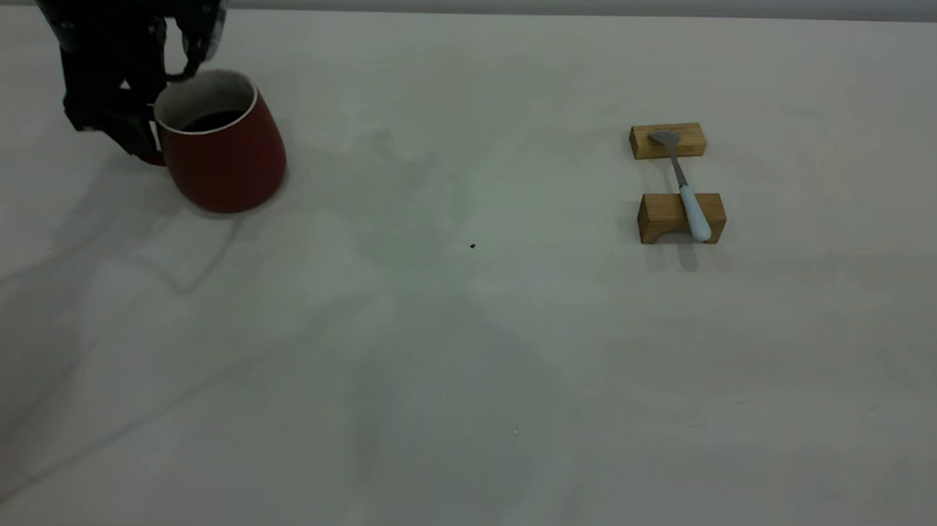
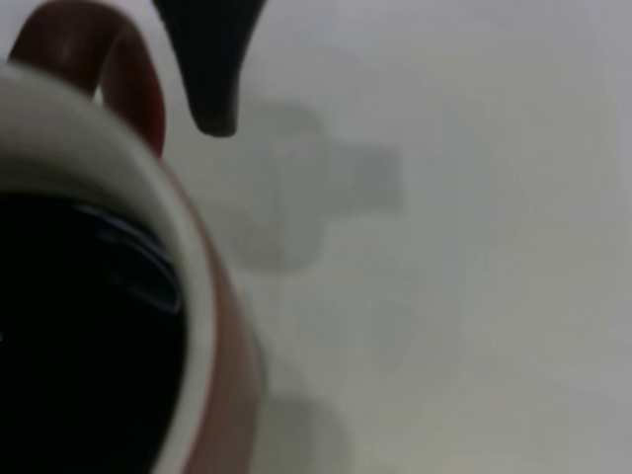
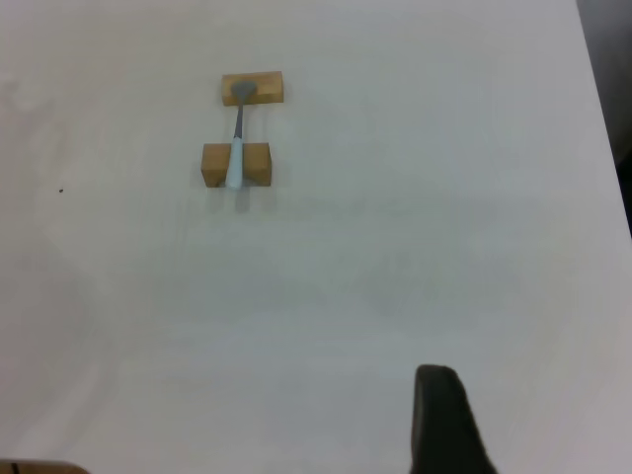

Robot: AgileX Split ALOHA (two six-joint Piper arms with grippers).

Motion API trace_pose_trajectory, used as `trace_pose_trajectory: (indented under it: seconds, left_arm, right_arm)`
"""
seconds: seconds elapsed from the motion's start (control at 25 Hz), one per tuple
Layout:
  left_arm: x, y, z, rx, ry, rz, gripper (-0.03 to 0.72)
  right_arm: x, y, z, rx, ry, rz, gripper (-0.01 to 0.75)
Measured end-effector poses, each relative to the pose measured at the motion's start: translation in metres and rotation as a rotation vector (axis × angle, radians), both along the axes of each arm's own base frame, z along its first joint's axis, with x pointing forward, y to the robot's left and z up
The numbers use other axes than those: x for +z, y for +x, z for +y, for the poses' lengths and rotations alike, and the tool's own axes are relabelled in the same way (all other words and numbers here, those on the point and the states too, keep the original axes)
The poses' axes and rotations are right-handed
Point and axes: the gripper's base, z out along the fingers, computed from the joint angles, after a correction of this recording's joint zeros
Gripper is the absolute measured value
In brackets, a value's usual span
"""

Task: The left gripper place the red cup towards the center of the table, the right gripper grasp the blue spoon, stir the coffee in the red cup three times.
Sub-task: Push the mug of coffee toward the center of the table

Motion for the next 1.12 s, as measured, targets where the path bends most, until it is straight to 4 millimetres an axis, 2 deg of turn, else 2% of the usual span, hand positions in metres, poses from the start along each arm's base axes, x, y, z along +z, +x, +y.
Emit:
trace_pose_trajectory:
  seconds: [0.08,0.2,0.44,0.56,0.72,1.12]
  left_arm:
    - [-0.004,0.000,0.000,0.000,0.000,0.005,0.562]
    - [-0.007,-0.001,0.000,0.003,-0.003,0.008,0.461]
    - [-0.007,-0.002,-0.001,0.010,-0.007,0.022,0.206]
    - [-0.006,-0.003,-0.006,0.009,-0.006,0.043,0.201]
    - [-0.006,-0.008,-0.022,-0.009,-0.001,0.085,0.201]
    - [-0.006,-0.025,-0.087,-0.025,0.004,0.135,0.201]
  right_arm:
    - [0.000,0.000,0.000,0.000,0.000,0.000,0.493]
    - [0.000,0.000,0.000,0.000,0.000,0.000,0.493]
    - [0.000,0.000,0.000,0.000,0.000,0.000,0.493]
    - [0.000,0.000,0.000,0.000,0.000,0.000,0.493]
    - [0.000,0.000,0.000,0.000,0.000,0.000,0.493]
    - [0.000,0.000,0.000,0.000,0.000,0.000,0.493]
